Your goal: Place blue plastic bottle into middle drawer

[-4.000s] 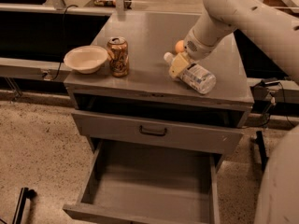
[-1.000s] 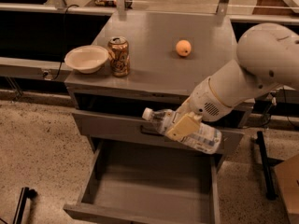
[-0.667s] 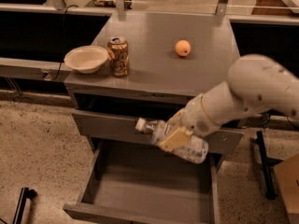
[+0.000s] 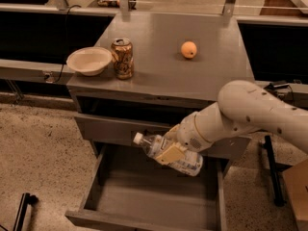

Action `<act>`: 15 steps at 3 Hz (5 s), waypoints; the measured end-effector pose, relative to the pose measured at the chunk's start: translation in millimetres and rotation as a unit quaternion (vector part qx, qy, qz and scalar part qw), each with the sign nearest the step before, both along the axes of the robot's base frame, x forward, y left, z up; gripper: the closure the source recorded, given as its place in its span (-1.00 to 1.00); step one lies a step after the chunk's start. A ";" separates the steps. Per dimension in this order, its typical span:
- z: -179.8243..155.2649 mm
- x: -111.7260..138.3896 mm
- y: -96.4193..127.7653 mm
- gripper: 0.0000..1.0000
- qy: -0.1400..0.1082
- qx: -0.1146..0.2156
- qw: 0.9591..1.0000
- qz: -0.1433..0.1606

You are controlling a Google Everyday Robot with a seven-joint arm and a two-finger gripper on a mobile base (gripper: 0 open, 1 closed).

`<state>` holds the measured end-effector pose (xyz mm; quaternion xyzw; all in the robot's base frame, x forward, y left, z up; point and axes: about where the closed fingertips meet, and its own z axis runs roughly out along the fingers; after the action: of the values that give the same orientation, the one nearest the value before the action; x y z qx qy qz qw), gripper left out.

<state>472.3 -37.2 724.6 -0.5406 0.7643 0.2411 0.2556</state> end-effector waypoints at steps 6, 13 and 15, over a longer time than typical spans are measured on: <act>-243.1 -16.9 7.3 1.00 -0.006 -0.017 0.998 0.068; -336.4 -15.6 26.0 -0.62 -0.021 -0.066 0.995 0.073; -278.3 -31.2 34.7 -0.23 -0.078 -0.051 0.990 0.110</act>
Offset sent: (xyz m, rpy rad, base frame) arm -0.0125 0.0013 -0.1826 0.0577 -0.1561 0.1124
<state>441.1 -2.5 446.3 -0.6510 0.6893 0.1849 0.2586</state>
